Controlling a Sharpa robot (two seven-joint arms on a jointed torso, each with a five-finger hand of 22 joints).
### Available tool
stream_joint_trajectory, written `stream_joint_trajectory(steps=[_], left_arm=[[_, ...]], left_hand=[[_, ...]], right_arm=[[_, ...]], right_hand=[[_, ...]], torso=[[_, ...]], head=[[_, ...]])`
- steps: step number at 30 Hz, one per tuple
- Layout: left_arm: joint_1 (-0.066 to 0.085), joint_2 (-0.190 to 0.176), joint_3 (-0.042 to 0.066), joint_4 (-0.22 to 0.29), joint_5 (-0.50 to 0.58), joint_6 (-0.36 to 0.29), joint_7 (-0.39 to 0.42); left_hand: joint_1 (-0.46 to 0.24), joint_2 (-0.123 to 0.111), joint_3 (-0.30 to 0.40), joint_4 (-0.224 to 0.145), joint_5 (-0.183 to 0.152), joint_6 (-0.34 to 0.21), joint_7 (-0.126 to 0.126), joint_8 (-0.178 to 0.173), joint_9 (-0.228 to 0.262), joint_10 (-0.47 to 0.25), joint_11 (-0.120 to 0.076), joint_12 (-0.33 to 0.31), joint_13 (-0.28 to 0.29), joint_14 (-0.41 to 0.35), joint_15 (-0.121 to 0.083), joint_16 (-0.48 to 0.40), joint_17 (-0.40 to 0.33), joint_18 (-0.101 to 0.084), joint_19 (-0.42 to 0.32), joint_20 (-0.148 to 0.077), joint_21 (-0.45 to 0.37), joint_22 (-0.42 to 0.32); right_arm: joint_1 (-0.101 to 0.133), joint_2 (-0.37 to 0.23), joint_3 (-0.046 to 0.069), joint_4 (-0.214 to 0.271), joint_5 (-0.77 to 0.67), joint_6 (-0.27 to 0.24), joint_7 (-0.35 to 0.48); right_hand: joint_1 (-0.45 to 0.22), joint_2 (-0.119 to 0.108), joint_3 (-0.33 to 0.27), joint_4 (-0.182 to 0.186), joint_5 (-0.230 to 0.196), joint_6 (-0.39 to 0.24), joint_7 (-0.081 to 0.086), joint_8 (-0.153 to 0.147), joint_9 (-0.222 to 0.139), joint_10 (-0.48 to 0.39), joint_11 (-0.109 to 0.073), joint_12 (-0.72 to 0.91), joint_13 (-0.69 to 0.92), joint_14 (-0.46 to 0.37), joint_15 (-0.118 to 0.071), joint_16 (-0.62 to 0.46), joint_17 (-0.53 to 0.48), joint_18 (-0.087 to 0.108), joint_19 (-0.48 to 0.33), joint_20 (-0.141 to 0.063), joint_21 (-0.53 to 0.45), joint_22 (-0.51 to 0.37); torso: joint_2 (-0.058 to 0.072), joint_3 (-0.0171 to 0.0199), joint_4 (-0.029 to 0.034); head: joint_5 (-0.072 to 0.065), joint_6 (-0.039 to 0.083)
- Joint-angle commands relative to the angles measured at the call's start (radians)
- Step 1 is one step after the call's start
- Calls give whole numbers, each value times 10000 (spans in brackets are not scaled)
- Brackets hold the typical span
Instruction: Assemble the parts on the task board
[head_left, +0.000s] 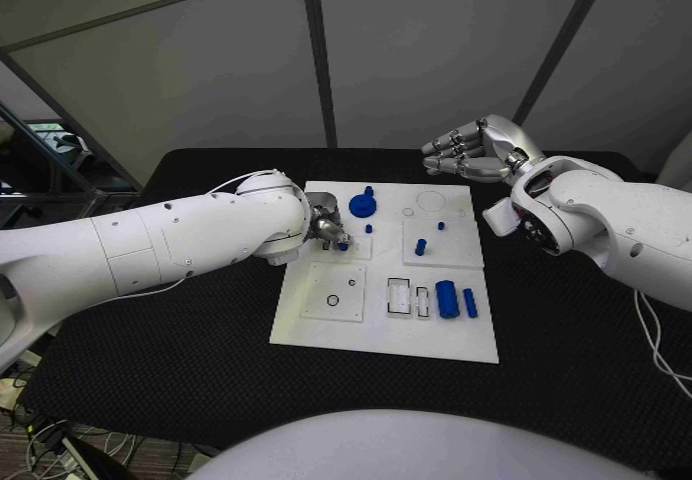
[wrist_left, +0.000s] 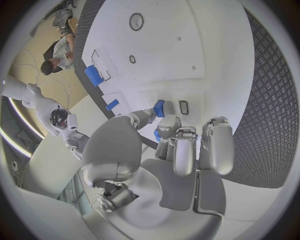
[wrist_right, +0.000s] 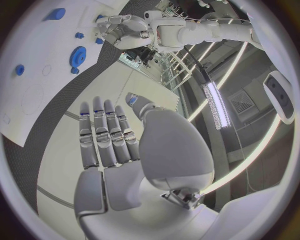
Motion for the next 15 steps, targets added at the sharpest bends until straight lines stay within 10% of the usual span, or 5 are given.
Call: stream_joint_trajectory(steps=[1, 15], left_arm=[[-59, -11, -54, -53, 8, 479, -162], [-62, -36, -54, -122, 6, 237, -189]], left_hand=[[-228, -42, 1122, -1237, -7, 36, -113, -4, 32, 50, -57, 57, 14, 1072, -81, 61, 2629, -47, 26, -82, 6, 17], [-1501, -139, -2612, 368, -62, 410, -156, -237, 76, 63, -77, 248, 147, 1072, -121, 61, 2629, -139, 260, -140, 242, 467]], right_arm=[[17, 8, 7, 1, -29, 102, 42], [16, 11, 5, -19, -30, 91, 40]], right_hand=[[-100, -3, -30, 7, 54, 51, -12, 12, 16, -8, -44, 25, -6, -6, -16, 13, -18, 59, 86, -14, -67, -19], [-121, -12, -53, 18, 49, 49, -8, 10, 15, -10, -40, 26, -7, -18, -10, 9, -36, 58, 97, -13, -99, -39]], torso=[[-1, 2, 12], [4, -7, 9]], head=[[-8, -2], [9, 6]])
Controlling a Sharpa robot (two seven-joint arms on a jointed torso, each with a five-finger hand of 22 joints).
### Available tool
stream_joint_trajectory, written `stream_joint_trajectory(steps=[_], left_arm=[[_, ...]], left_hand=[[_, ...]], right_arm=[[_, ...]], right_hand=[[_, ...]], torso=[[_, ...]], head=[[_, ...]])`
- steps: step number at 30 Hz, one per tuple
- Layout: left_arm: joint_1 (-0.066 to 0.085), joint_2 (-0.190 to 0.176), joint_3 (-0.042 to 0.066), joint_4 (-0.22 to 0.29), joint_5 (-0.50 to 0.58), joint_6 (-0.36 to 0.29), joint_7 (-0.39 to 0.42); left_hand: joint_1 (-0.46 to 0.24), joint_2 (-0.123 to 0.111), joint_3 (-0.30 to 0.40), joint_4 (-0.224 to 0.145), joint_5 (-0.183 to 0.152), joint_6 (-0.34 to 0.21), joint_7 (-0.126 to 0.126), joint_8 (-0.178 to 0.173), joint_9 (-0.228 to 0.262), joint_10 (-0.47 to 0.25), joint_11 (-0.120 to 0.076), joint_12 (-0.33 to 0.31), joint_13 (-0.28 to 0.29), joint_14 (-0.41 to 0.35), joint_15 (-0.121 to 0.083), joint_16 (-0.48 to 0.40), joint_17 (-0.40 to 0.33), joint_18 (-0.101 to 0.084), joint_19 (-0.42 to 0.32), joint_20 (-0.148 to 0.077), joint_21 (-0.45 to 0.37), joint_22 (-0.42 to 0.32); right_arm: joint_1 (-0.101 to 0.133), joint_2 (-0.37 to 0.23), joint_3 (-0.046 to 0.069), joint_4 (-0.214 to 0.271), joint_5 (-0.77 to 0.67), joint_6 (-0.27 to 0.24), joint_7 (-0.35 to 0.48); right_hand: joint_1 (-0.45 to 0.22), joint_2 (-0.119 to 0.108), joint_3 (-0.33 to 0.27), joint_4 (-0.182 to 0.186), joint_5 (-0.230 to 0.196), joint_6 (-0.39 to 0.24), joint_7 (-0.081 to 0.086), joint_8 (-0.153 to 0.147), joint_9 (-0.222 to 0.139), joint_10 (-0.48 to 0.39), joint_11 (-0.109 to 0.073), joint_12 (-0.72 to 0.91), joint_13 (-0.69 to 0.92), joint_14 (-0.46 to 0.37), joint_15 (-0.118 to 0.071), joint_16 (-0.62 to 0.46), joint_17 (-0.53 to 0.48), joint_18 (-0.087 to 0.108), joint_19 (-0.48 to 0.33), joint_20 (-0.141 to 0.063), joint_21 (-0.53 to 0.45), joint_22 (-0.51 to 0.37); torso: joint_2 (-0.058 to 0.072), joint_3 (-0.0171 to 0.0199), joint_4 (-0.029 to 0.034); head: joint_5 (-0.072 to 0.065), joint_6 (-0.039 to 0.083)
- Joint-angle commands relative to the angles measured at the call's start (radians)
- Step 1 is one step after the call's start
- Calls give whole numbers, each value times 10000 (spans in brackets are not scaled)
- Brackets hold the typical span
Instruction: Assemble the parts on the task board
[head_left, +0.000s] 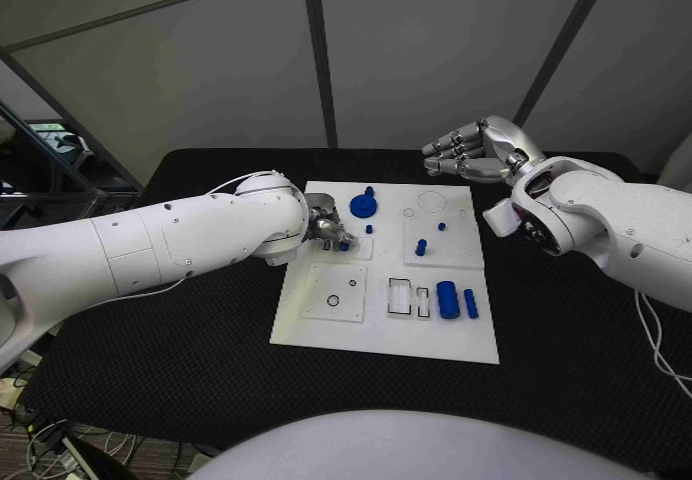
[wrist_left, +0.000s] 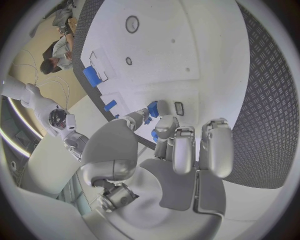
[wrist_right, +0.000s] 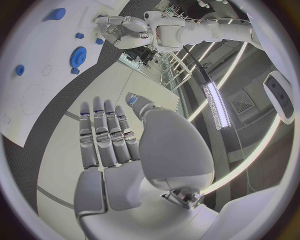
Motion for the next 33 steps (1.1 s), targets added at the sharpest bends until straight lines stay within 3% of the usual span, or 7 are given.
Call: stream_joint_trajectory(steps=[1, 5, 14, 19, 21, 25, 33], left_arm=[[-46, -20, -40, -36, 0, 162, -169], [-48, -26, -39, -45, -1, 91, -165], [-62, -16, 2, 16, 1, -109, -133], [-105, 4, 350, 62, 126, -306, -99], [-119, -6, 604, 90, 175, -338, -89], [-116, -125, 927, 184, 205, -249, -87], [61, -471, 1224, 440, 126, 157, -105]], left_hand=[[98, 109, -586, 159, 36, 64, -14, -97, -15, -38, 18, 76, 23, 1038, -78, 61, 2629, -139, 82, -37, 50, 474], [397, 300, -1328, 383, 62, 98, -25, -199, 1, -55, 17, 92, 31, 1038, -90, 61, 2629, -141, 90, -42, 47, 496], [581, 368, -2207, 777, 70, 161, -40, -264, 55, -42, -2, 120, 52, 1038, -95, 61, 2629, -153, 125, -53, 77, 572], [690, 421, -2538, 947, 79, 164, -45, -288, 83, -54, -7, 103, 23, 1038, -102, 61, 2629, -150, 123, -61, 66, 567], [747, 434, -2658, 1000, 83, 145, -39, -309, 89, -74, -2, 82, -3, 1038, -100, 61, 2629, -150, 122, -61, 62, 565], [813, 453, -2758, 1039, 88, 126, -32, -329, 95, -98, 4, 58, -35, 1038, -96, 61, 2629, -148, 118, -60, 54, 557], [1059, 505, -3006, 1092, 98, 82, -9, -385, 108, -165, 24, -2, -114, 1038, -80, 61, 2629, -125, 67, -46, -23, 456]], right_arm=[[17, 5, 7, -1, -20, 64, 44], [16, 17, 7, -15, -20, 66, 48], [14, 30, 4, -72, -20, 23, 22], [13, 26, 3, -98, -20, 13, 13], [12, 20, 3, -117, -20, 8, 9], [12, 7, 2, -137, -20, -2, 2], [12, 12, 1, -203, -20, -29, -13]], right_hand=[[-121, -12, -53, 19, 49, 49, -9, 10, 15, -10, -39, 26, -7, -18, -10, 9, -9, 58, 60, 25, -58, -14], [-130, -13, -61, 25, 50, 47, -7, 9, 14, -12, -37, 26, -8, -22, -6, 9, -15, 58, 63, 25, -69, -21], [-139, -17, -77, 29, 62, 31, 0, 1, 11, -39, -28, 14, -12, -43, 5, 1, -35, 56, 67, 29, -103, -42], [-137, -15, -79, 29, 72, 26, 2, -2, 10, -49, -25, 11, -13, -50, 9, 0, -42, 56, 69, 30, -115, -50], [-133, -5, -78, 29, 90, 24, 3, -2, 10, -54, -24, 9, -14, -55, 11, 0, -49, 56, 73, 31, -127, -58], [-130, 0, -77, 29, 107, 22, 4, -3, 10, -59, -23, 8, -14, -58, 12, 0, -54, 57, 76, 31, -137, -65], [-132, 2, -80, 31, 120, 21, 6, -3, 10, -60, -22, 8, -13, -60, 13, 1, -59, 56, 79, 33, -145, -70]], torso=[[3, -4, 0], [-1, 0, -5], [7, -11, -2], [2, -7, 2], [-9, -8, 3], [-6, 10, -14], [-2, 10, 10]], head=[[3, -8], [20, -5], [19, 25], [22, 33], [18, 37], [27, 49], [15, 134]])
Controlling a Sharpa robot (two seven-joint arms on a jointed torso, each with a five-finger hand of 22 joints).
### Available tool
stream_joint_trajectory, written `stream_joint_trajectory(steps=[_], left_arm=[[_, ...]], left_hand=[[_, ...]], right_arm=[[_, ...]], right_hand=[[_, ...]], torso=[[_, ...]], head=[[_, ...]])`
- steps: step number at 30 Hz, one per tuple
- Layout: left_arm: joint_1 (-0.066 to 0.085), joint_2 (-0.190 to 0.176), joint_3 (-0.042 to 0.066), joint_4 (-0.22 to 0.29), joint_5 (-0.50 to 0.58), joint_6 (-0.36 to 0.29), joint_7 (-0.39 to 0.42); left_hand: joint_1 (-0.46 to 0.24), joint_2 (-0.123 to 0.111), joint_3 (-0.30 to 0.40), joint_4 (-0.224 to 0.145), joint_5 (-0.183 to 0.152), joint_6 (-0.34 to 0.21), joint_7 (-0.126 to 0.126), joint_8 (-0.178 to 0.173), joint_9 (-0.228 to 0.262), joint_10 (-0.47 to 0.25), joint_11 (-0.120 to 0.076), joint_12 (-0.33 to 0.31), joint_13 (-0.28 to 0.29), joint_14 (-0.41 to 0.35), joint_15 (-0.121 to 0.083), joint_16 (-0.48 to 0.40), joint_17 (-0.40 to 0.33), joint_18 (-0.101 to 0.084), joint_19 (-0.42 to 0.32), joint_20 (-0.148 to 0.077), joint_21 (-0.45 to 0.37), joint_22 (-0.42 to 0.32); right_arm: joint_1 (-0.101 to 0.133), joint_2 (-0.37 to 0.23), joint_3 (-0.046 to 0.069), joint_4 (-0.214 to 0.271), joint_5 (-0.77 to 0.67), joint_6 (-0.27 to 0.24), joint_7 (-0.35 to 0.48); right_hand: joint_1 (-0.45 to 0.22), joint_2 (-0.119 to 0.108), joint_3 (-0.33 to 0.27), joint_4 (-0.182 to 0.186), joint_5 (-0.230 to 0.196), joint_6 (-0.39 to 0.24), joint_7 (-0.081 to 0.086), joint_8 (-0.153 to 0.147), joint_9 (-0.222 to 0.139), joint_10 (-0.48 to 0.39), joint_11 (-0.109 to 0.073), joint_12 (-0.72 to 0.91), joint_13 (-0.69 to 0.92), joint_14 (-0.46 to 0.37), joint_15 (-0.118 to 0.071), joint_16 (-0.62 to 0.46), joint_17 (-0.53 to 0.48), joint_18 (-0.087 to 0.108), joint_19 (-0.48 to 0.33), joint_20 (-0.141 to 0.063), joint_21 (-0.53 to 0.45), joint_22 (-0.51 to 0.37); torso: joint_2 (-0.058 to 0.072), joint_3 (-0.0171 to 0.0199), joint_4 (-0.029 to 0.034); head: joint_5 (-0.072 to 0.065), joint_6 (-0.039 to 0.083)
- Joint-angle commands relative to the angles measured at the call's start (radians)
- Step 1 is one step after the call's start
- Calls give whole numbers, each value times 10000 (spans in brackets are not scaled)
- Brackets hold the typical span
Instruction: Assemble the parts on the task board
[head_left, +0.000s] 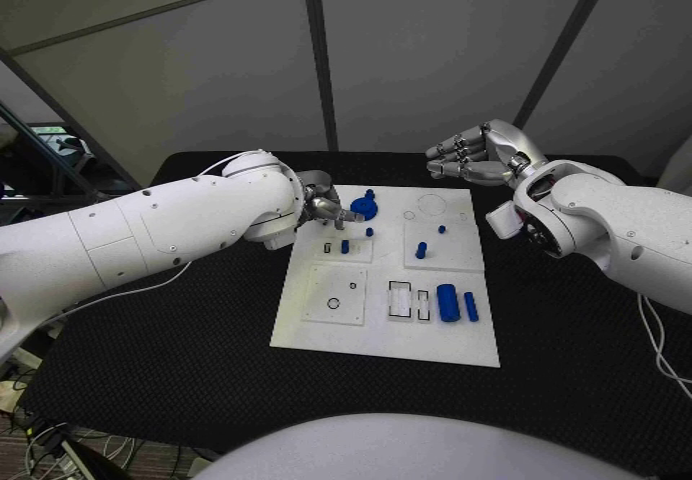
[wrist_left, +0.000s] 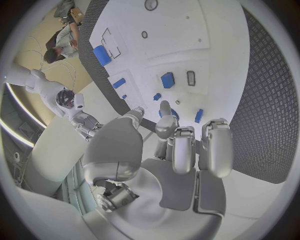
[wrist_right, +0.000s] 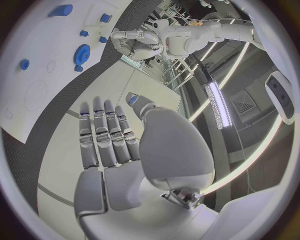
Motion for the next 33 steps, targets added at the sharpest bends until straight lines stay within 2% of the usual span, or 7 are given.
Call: stream_joint_trajectory(steps=[1, 6, 10, 14, 21, 26, 33], left_arm=[[113, -87, 46, 91, -13, 336, -55], [288, -108, 79, -59, -41, 497, -45], [412, 75, 88, -584, -254, 636, -2], [488, 347, 91, -1266, -464, 781, 41], [561, 840, 70, -2287, -579, 1215, 62], [556, 1145, 33, -2900, -723, 1525, 66], [516, 1398, 19, -3478, -782, 1733, 86]], left_hand=[[148, 39, -104, 8, 49, -27, 27, -73, 17, -85, 7, -45, -32, 1072, -44, 61, 2629, -121, 22, -8, -77, 438], [440, 162, -340, 72, 59, -210, 117, -288, -63, -292, 81, -250, -294, 1072, 11, 61, 2629, -88, -61, 34, -198, 283], [823, 331, -700, 216, 65, -556, 401, -1124, -717, -508, 325, -426, -506, 1072, 214, 61, 2629, -55, -152, 192, -333, 126], [1139, 433, -1057, 348, 73, -491, 540, -1677, -1358, -620, 447, -517, -643, 1072, 325, 61, 2629, -42, -174, 316, -375, 98], [1465, 524, -1339, 356, 83, -313, 568, -1925, -1756, -645, 474, -516, -667, 1072, 354, 61, 2629, -37, -177, 358, -388, 104], [1627, 565, -1416, 327, 87, -264, 578, -1997, -1882, -698, 484, -554, -724, 1072, 364, 61, 2629, -22, -212, 370, -437, 44], [1778, 530, -1518, 282, 82, -210, 582, -2044, -1984, -731, 490, -566, -747, 1072, 372, 61, 2629, -14, -233, 378, -466, 15]], right_arm=[[15, 9, 5, -17, -14, -27, 23], [15, 14, 5, -34, -14, -31, 22], [15, 20, 4, -34, -14, -33, 16], [15, 29, 4, -29, -14, -34, 14], [15, 63, 4, -34, -14, -35, 10], [15, 80, 4, -38, -14, -34, 16], [14, 108, 4, -53, -14, -3, 15]], right_hand=[[-98, 45, -59, 10, 47, 19, 9, -4, 10, -62, -19, 9, -13, -64, 15, 0, -14, 57, 42, -6, -76, -14], [-102, 45, -62, 13, 50, 18, 10, -5, 9, -63, -18, 9, -13, -65, 15, 0, -16, 56, 44, -5, -80, -17], [-102, 45, -62, 13, 50, 18, 10, -5, 9, -63, -18, 9, -13, -65, 15, 0, -16, 56, 44, -5, -80, -17], [-102, 45, -62, 13, 50, 18, 10, -5, 9, -63, -18, 9, -13, -65, 15, 0, -16, 56, 44, -5, -80, -17], [-104, 47, -64, 14, 55, 16, 10, -5, 9, -64, -17, 9, -13, -67, 16, 0, -19, 56, 45, -4, -85, -20], [-107, 49, -68, 17, 64, 14, 11, -5, 9, -67, -16, 9, -12, -71, 17, 0, -25, 56, 49, -3, -95, -26], [-106, 51, -68, 18, 69, 13, 11, -5, 9, -68, -16, 9, -12, -72, 17, 1, -27, 56, 51, -2, -99, -29]], torso=[[12, -1, 6], [16, -9, -8], [25, -6, -17], [31, -17, -10], [29, -9, -5], [38, -27, -3], [26, -24, 10]], head=[[3, 41], [11, 129], [6, 215], [0, 274], [31, 313], [51, 326], [82, 300]])
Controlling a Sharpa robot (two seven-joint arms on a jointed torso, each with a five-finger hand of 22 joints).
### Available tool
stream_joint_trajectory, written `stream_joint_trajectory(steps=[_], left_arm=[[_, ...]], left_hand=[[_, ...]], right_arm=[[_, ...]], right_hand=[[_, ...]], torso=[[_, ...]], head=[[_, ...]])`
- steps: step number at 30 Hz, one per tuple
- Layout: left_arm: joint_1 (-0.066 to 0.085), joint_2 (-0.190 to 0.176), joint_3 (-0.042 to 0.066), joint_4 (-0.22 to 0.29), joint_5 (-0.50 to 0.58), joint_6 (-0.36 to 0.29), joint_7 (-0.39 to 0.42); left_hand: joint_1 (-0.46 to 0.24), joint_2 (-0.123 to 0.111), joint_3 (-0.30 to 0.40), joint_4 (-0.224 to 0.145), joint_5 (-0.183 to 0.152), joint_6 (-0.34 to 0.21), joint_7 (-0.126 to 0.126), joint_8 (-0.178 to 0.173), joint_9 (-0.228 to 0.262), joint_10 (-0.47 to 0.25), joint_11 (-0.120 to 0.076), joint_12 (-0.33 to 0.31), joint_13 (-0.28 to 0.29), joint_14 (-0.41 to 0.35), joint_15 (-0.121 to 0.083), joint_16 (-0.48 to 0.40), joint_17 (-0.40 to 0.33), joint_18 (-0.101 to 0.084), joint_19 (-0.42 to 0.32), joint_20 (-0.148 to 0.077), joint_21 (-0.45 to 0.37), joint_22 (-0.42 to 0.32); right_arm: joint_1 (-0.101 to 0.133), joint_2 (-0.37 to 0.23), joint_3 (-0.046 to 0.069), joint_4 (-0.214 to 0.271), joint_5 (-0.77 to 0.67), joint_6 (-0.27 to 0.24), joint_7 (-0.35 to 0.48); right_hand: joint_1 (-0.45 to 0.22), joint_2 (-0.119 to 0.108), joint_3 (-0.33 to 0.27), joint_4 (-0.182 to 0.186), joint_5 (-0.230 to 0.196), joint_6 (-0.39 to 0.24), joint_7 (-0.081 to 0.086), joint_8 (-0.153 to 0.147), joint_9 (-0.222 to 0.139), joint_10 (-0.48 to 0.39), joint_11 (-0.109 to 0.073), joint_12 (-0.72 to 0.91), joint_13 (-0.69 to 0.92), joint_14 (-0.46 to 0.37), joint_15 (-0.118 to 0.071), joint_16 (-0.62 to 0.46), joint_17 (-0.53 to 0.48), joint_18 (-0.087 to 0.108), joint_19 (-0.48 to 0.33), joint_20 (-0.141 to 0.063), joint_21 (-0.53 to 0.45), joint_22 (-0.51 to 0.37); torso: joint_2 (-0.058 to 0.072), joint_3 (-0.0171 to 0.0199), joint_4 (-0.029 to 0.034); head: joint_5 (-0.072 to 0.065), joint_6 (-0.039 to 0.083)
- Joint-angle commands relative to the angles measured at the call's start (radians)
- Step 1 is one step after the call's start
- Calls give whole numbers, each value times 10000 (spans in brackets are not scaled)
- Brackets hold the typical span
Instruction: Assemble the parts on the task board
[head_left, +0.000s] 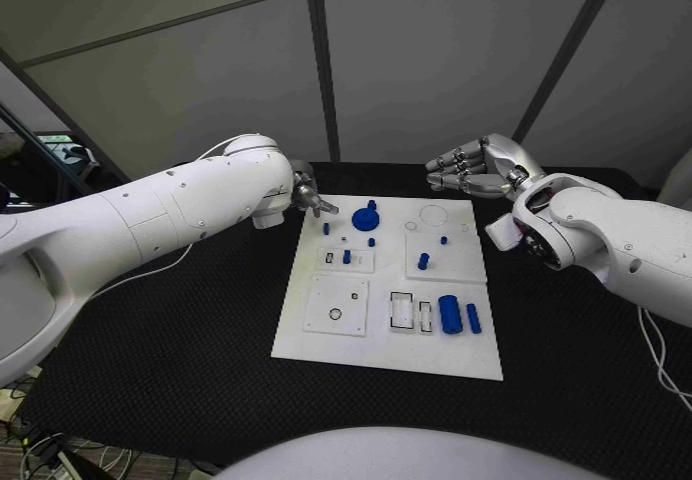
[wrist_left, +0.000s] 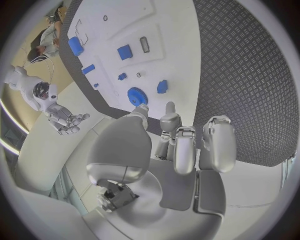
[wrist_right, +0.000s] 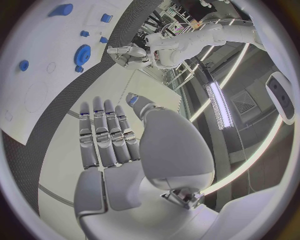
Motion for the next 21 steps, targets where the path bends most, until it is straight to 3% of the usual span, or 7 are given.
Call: stream_joint_trajectory(steps=[1, 10, 21], left_arm=[[11, 102, 5, -196, -204, 447, 73], [-16, 310, 4, -523, -204, 764, 83], [-59, 395, 3, -534, -135, 1080, 78]], left_hand=[[104, -32, -70, -11, 43, 73, 13, -48, -9, -58, 29, -64, -13, 1021, 64, 61, 2629, -12, 0, 34, -1, 16], [120, -9, -104, 6, 37, 122, 5, -44, -35, -71, 26, -74, -30, 1021, 64, 61, 2629, -11, -3, 37, -5, 13], [147, 48, -159, 39, 31, 221, -15, -20, -70, -57, 12, -50, -5, 1021, 56, 61, 2629, -18, 13, 36, 16, 51]], right_arm=[[15, 27, 6, -2, -14, 7, 41], [14, 52, 6, -11, -38, 65, 54], [14, 64, 6, -23, -41, 83, 63]], right_hand=[[-67, 12, -68, 18, 73, 13, 11, -5, 9, -68, -16, 9, -12, -73, 17, 1, -13, 55, 52, -2, -57, -14], [-101, 11, -94, 41, 84, 9, 17, -5, 9, -72, -10, 12, -10, -79, 21, 3, -28, 55, 63, 2, -83, -31], [-161, 19, -138, 84, 102, 8, 18, -3, 10, -73, -6, 19, -7, -83, 24, 8, -49, 54, 84, 9, -122, -56]], torso=[[-8, 3, 12], [-11, 12, 5], [-18, 17, 12]], head=[[4, -12], [7, -14], [3, -54]])
